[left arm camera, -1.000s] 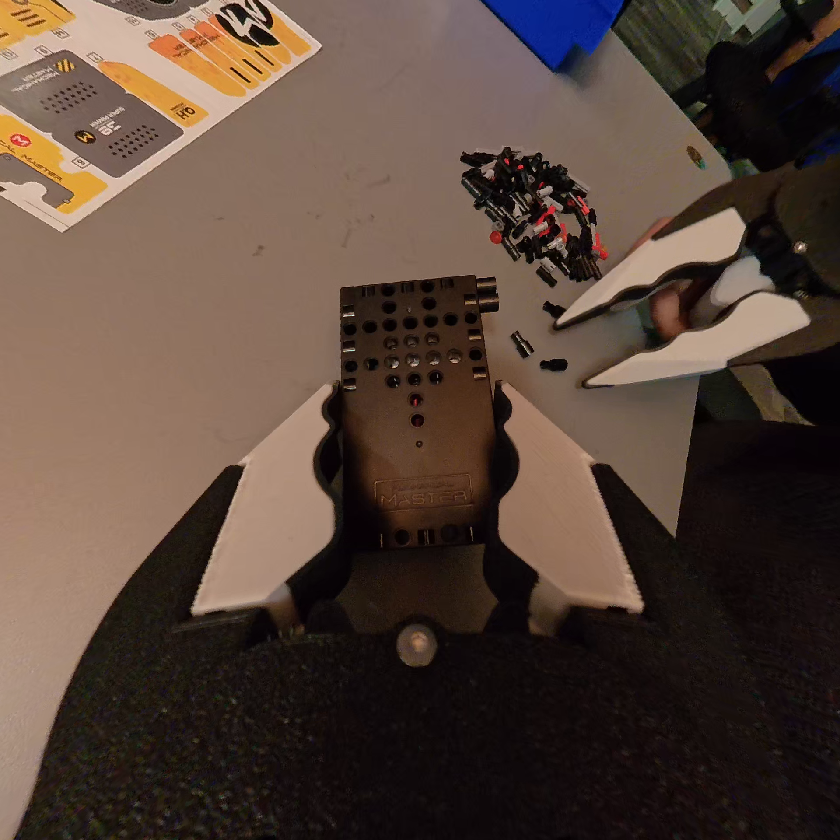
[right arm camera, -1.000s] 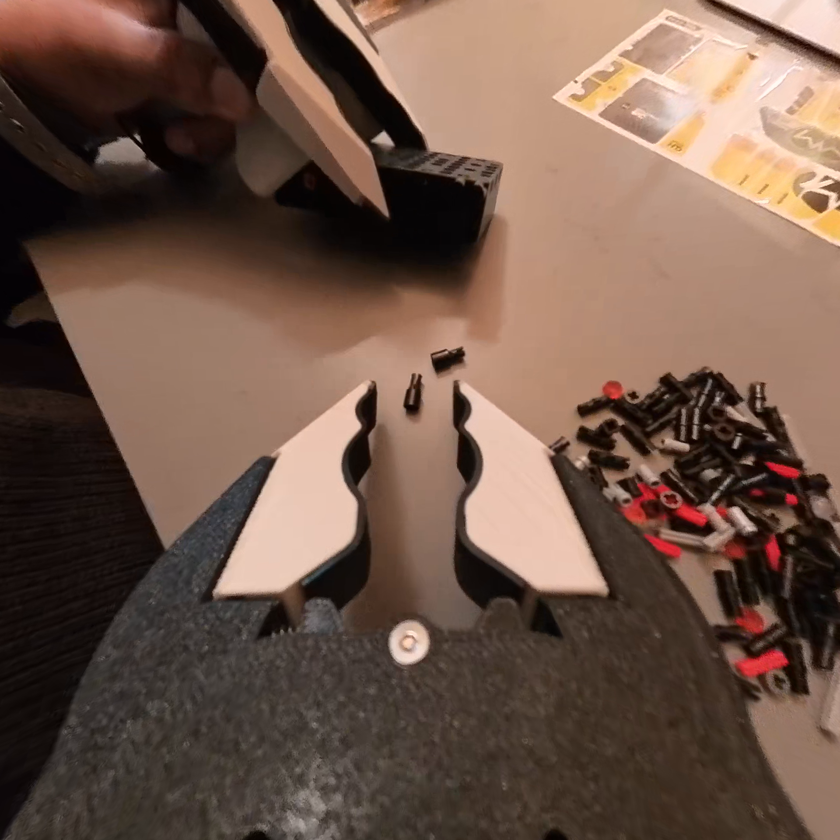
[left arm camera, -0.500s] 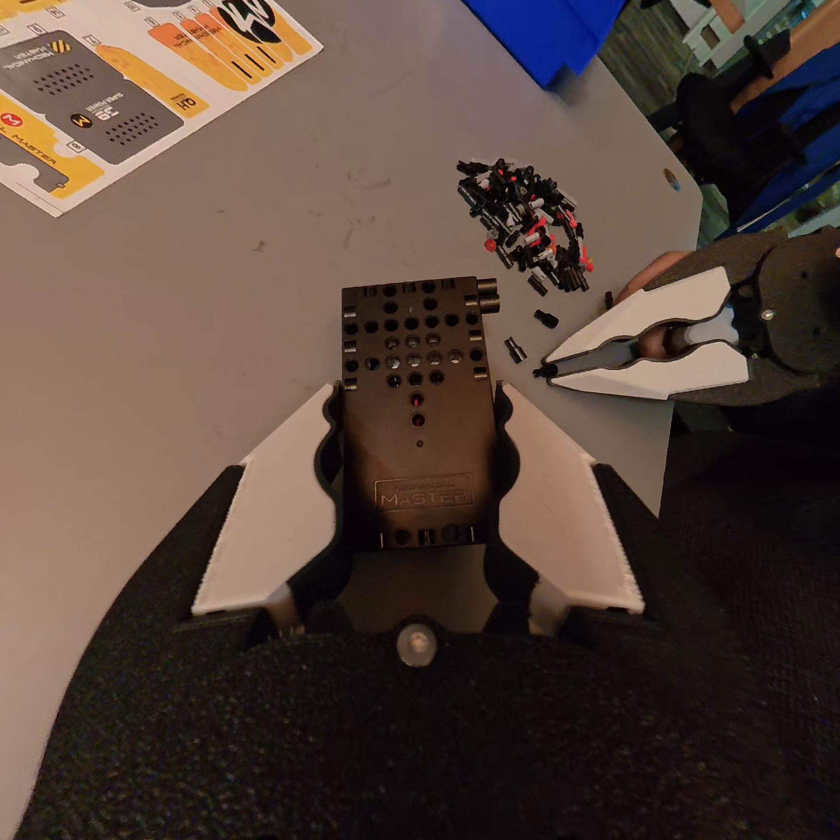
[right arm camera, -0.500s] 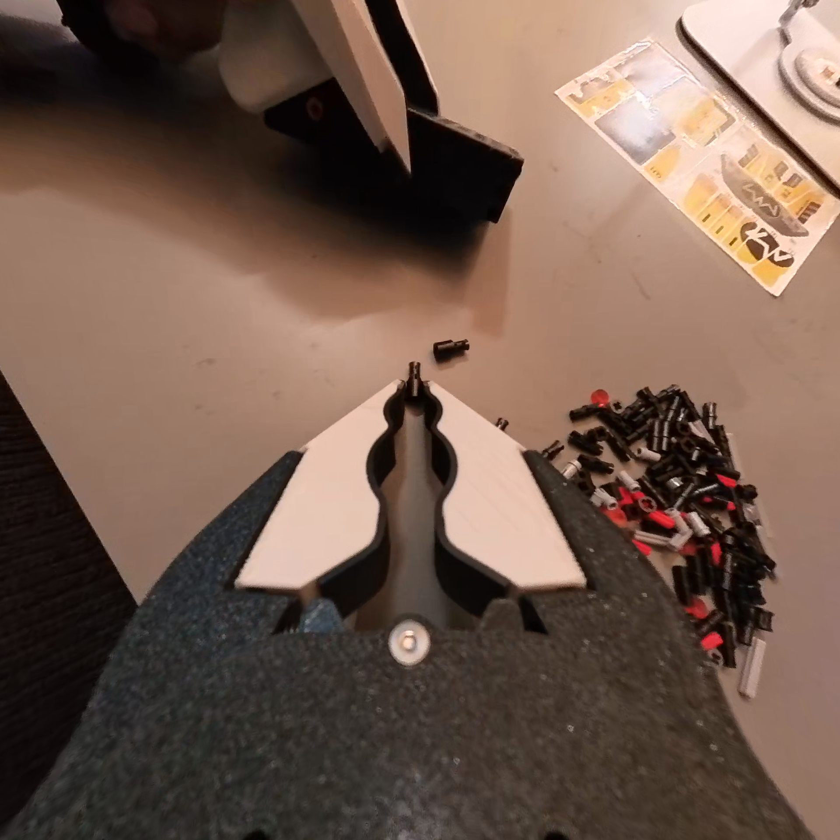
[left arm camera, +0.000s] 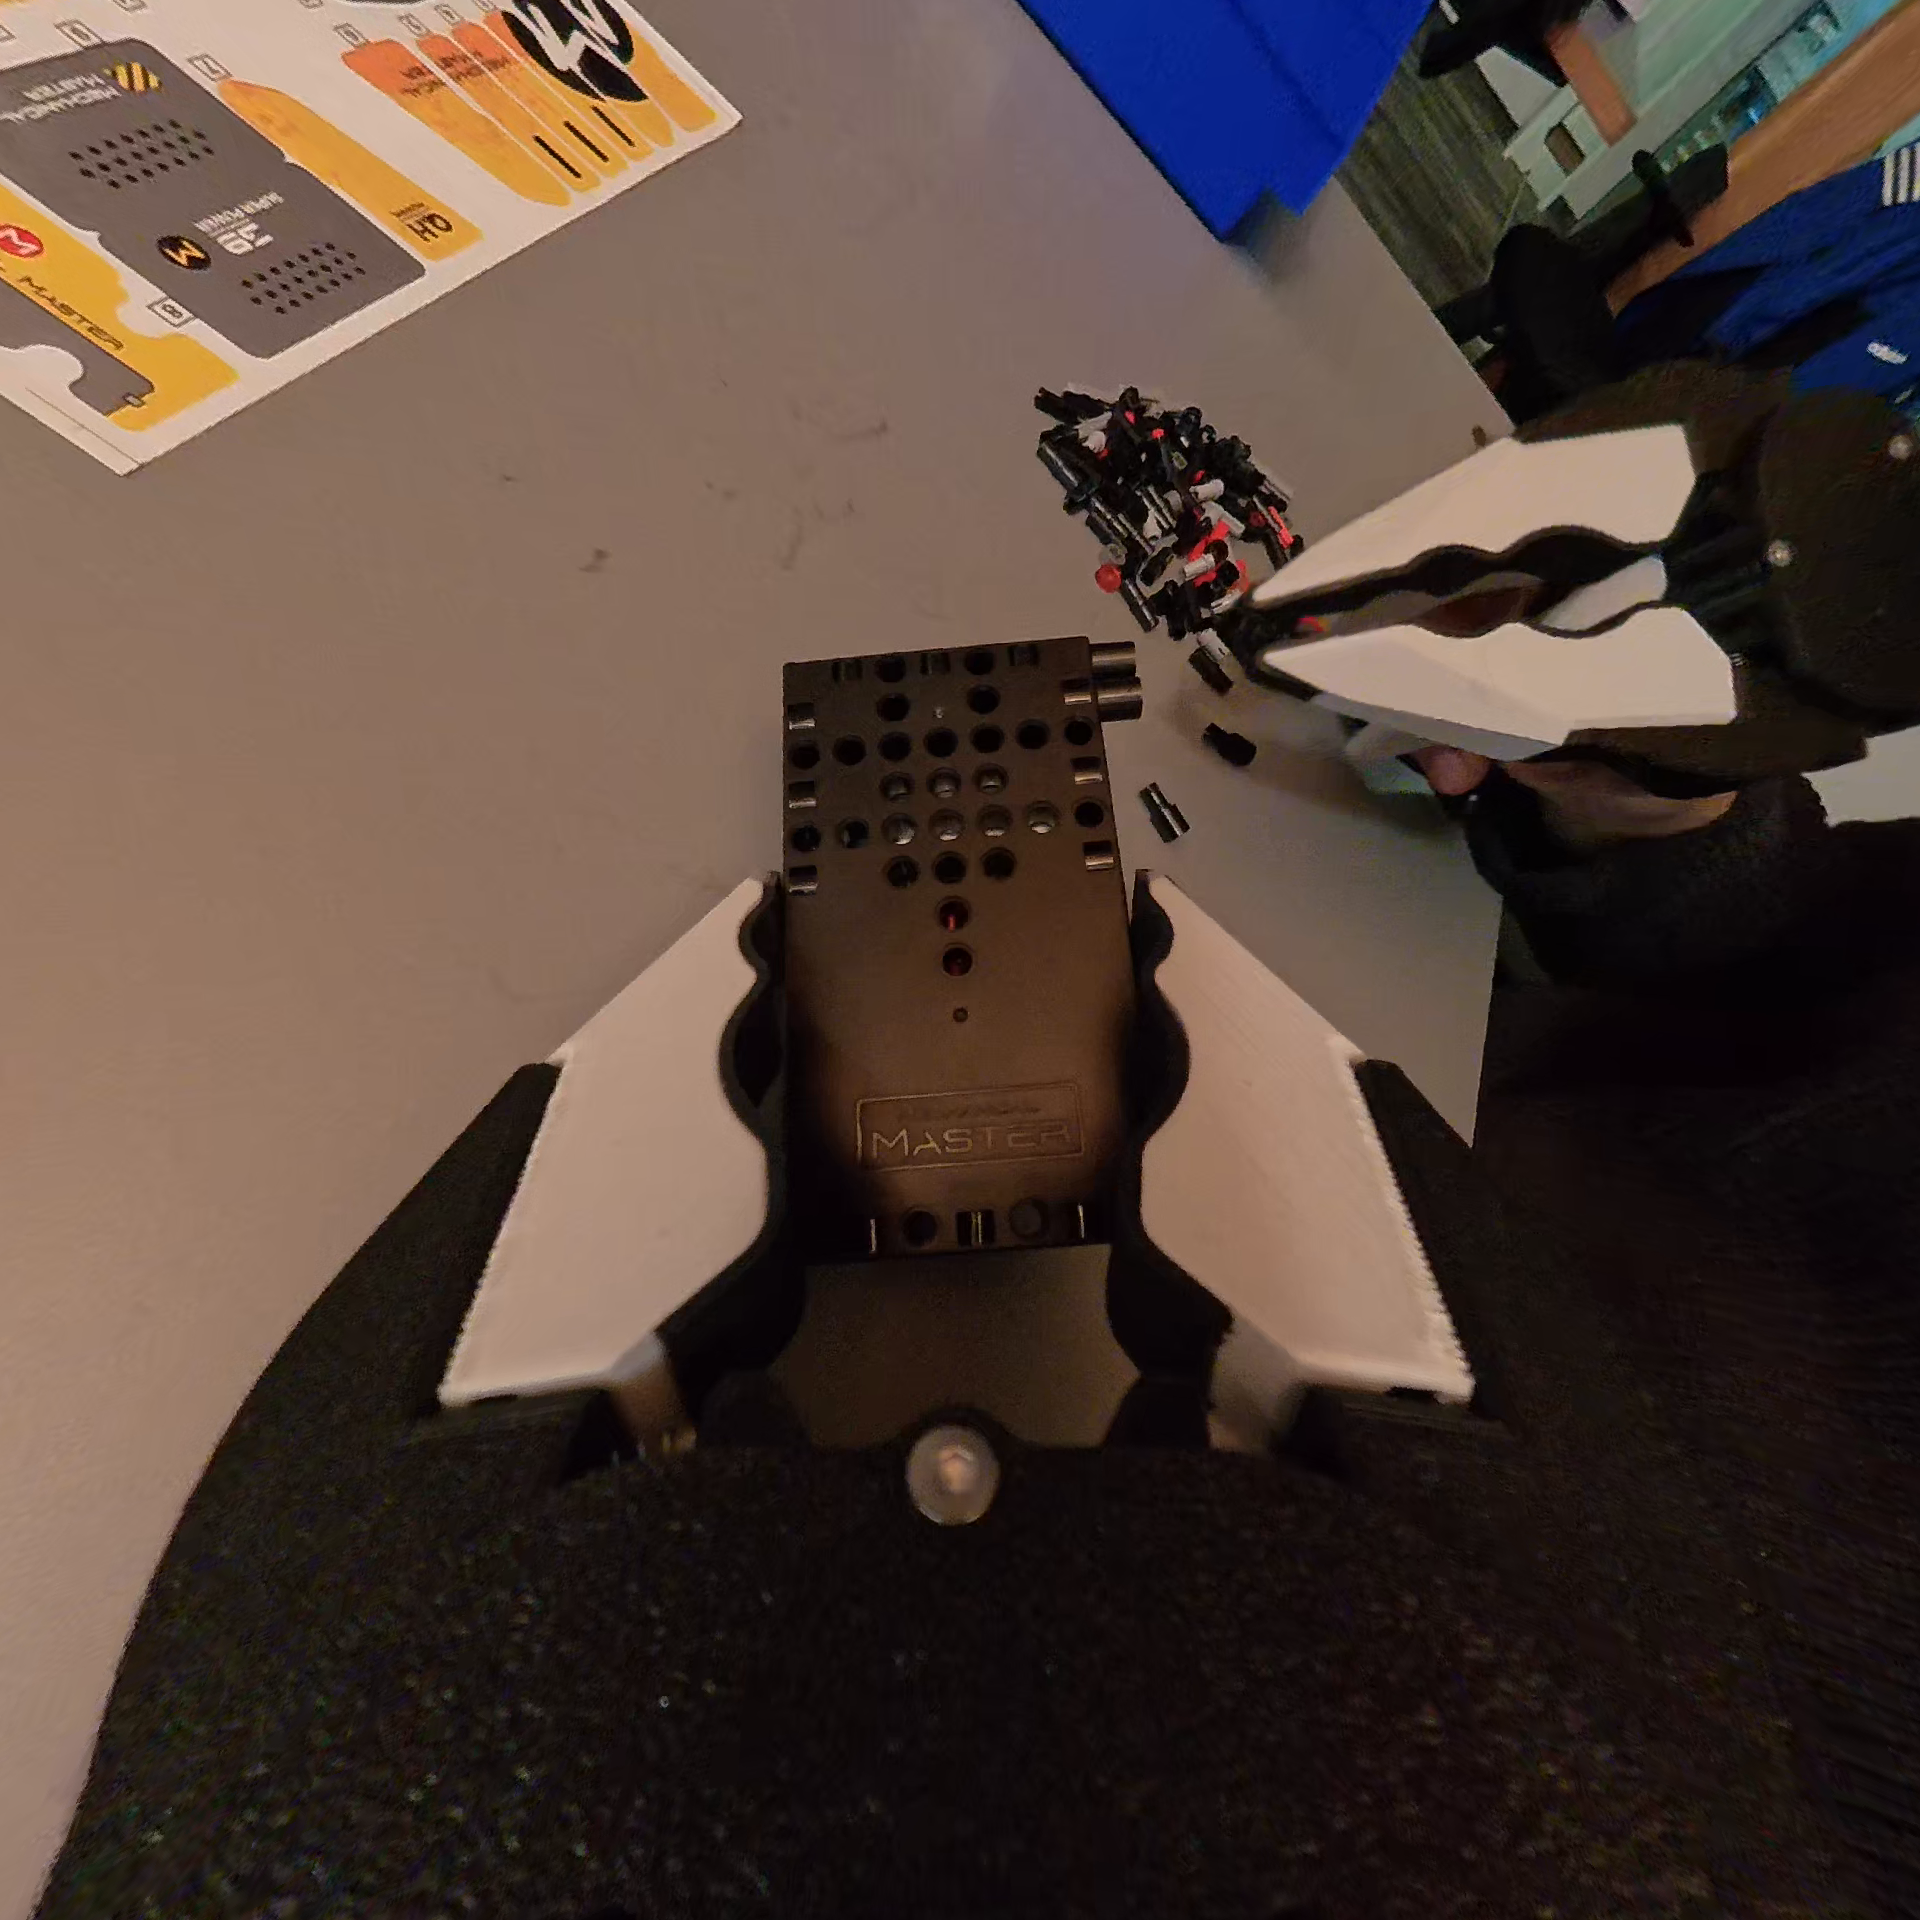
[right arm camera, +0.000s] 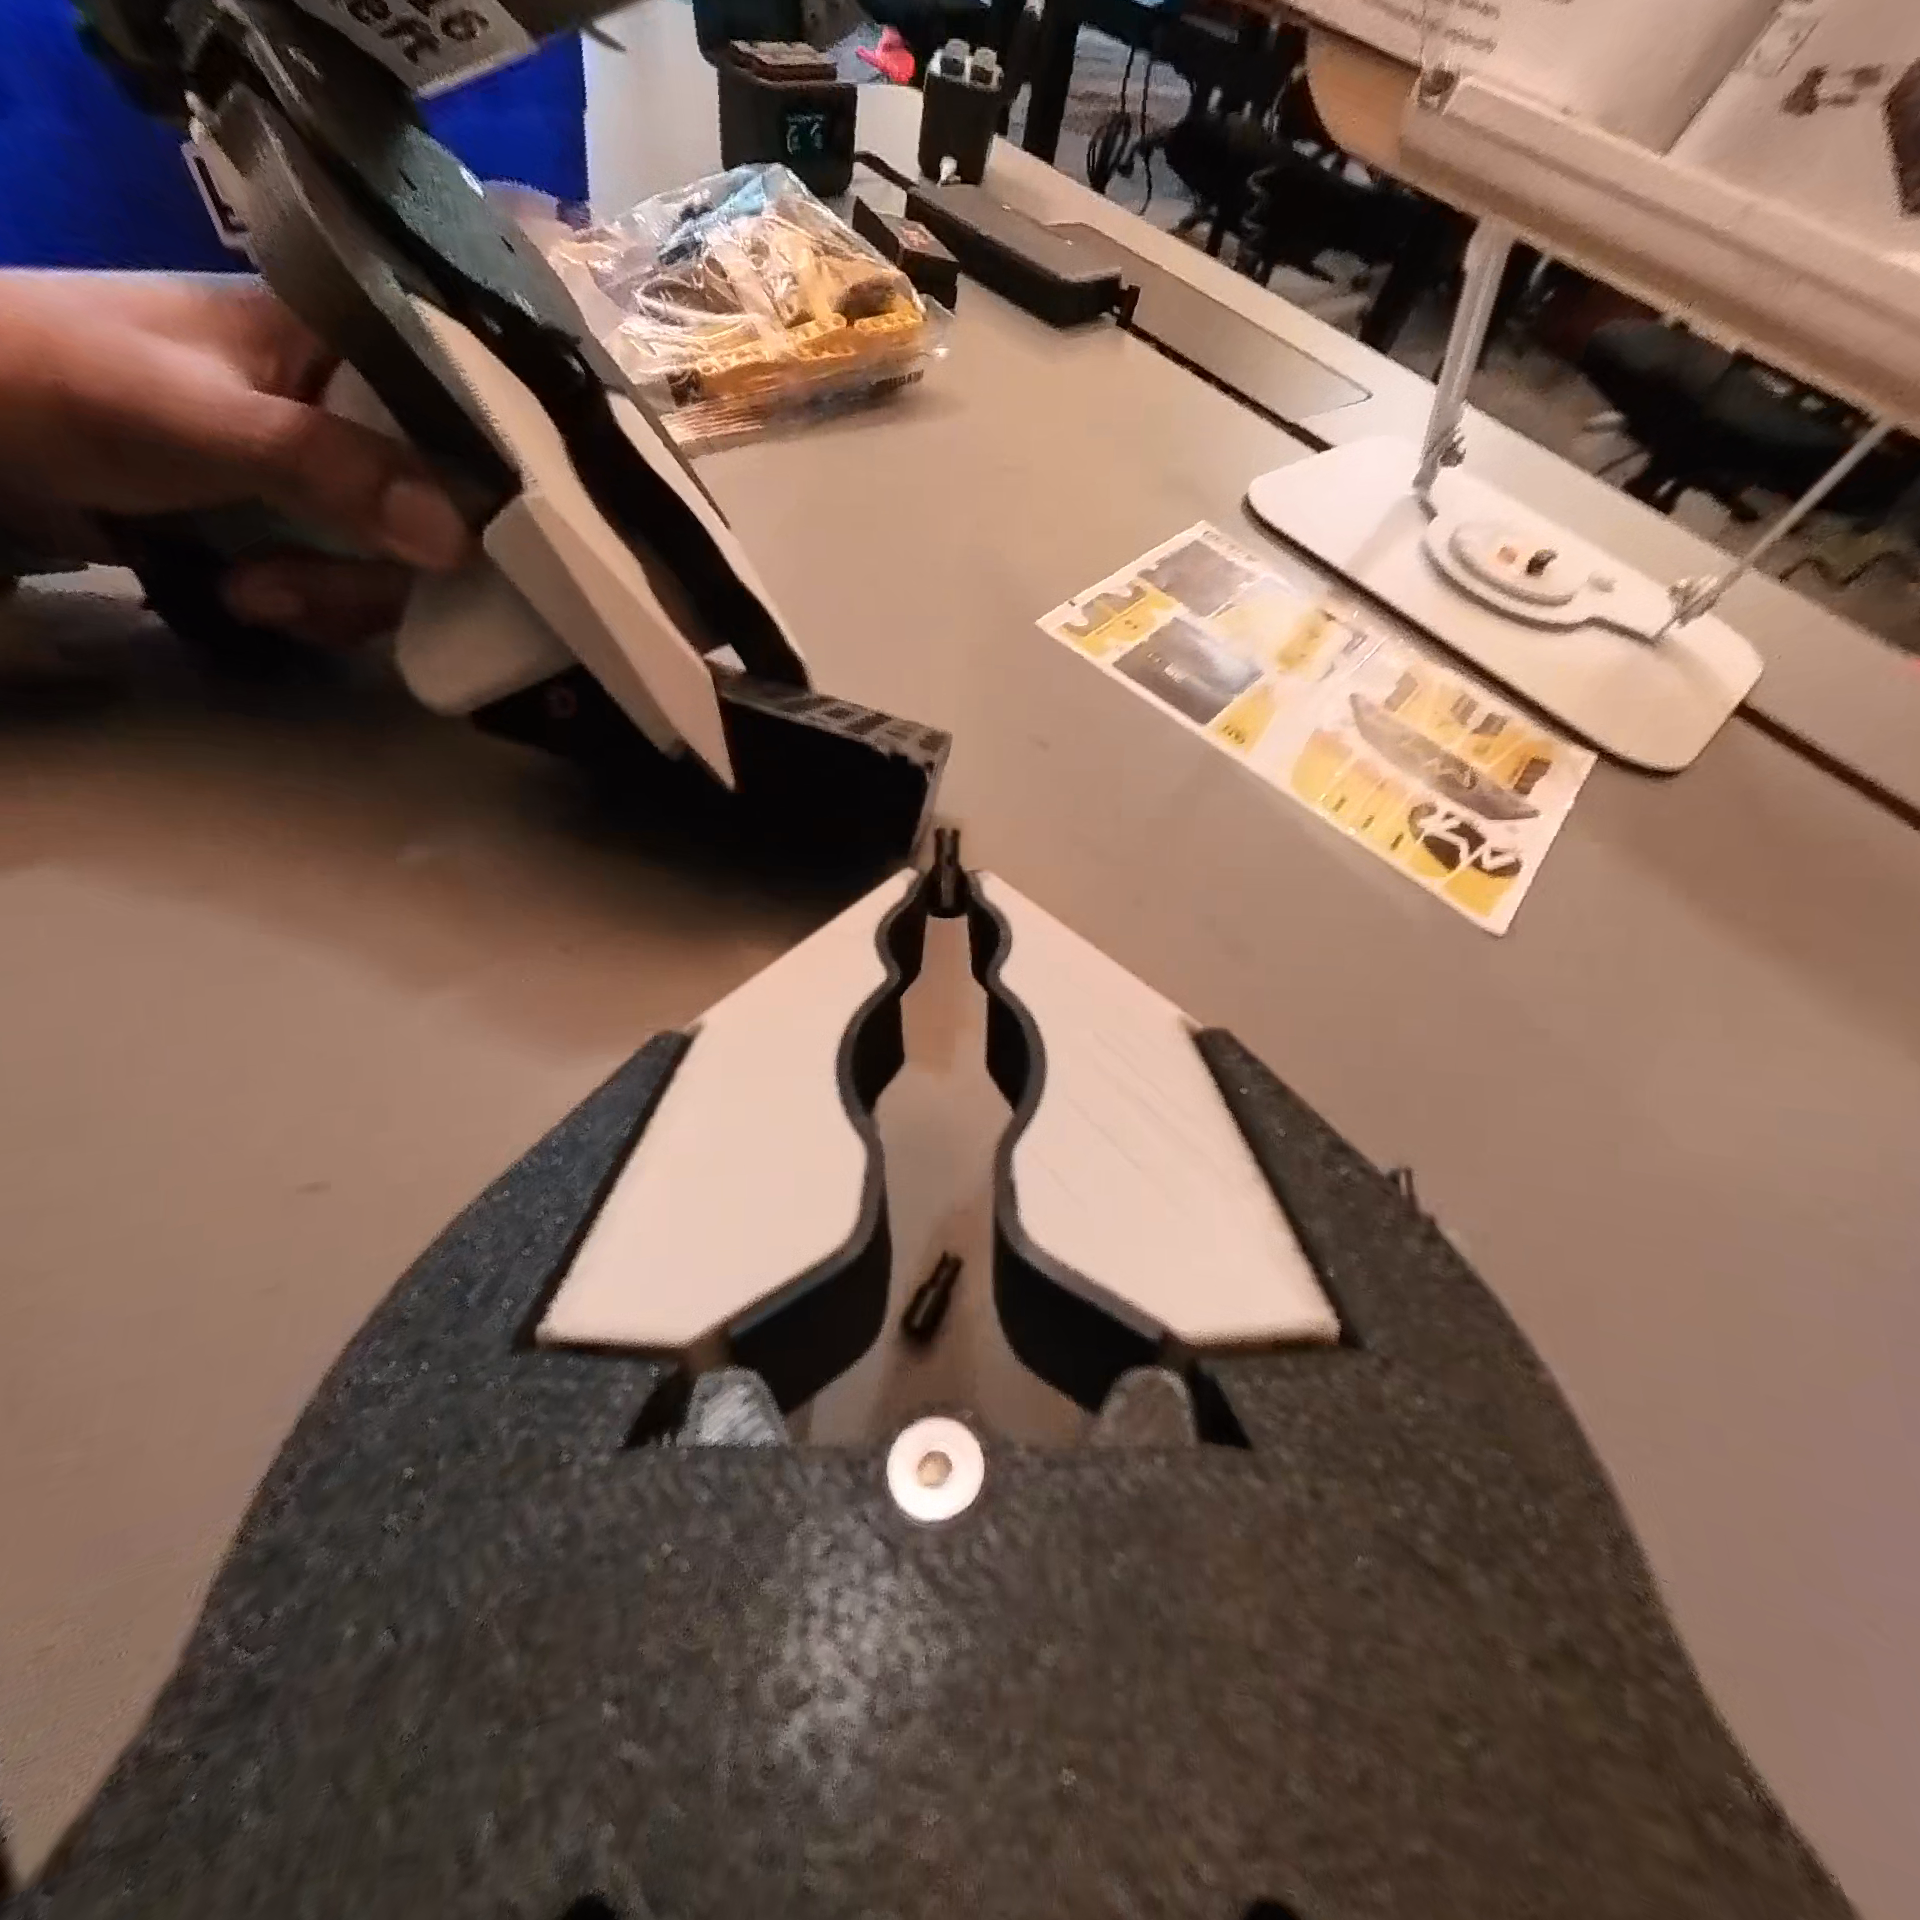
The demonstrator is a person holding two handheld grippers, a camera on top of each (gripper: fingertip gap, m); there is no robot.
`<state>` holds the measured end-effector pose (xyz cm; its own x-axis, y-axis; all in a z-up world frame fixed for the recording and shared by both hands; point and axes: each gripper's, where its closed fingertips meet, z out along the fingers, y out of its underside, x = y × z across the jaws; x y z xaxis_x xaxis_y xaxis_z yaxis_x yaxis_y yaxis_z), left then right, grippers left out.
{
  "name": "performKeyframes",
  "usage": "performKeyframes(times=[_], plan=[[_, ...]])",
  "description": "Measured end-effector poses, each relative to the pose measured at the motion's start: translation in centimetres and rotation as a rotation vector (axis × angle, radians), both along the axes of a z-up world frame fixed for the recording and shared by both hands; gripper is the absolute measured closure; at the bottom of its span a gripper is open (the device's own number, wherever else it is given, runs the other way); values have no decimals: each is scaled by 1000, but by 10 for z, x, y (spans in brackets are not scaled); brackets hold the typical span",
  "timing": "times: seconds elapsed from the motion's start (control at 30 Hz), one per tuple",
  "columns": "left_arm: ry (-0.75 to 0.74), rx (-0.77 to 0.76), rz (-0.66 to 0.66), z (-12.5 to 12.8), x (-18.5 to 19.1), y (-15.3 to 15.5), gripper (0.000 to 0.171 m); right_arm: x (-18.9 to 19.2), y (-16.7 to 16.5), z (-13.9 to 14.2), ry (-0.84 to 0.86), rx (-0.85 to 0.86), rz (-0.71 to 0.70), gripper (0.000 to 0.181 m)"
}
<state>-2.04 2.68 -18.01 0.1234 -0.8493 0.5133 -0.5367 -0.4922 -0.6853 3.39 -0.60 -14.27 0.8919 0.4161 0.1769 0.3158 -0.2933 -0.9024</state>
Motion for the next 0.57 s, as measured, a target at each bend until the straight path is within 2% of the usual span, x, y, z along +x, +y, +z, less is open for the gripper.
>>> performKeyframes(times=[0.2,0.27,0.4,0.57], plan=[[-6,-15,1,1,0,1,105,-14,20,24,87,143,26,174],[-7,-15,1,1,0,1,106,-19,16,22,103,137,46,173],[-8,-17,0,1,0,0,106,-16,12,13,32,137,36,174],[-23,-48,1,3,0,1,106,-16,12,15,80,130,46,173]])
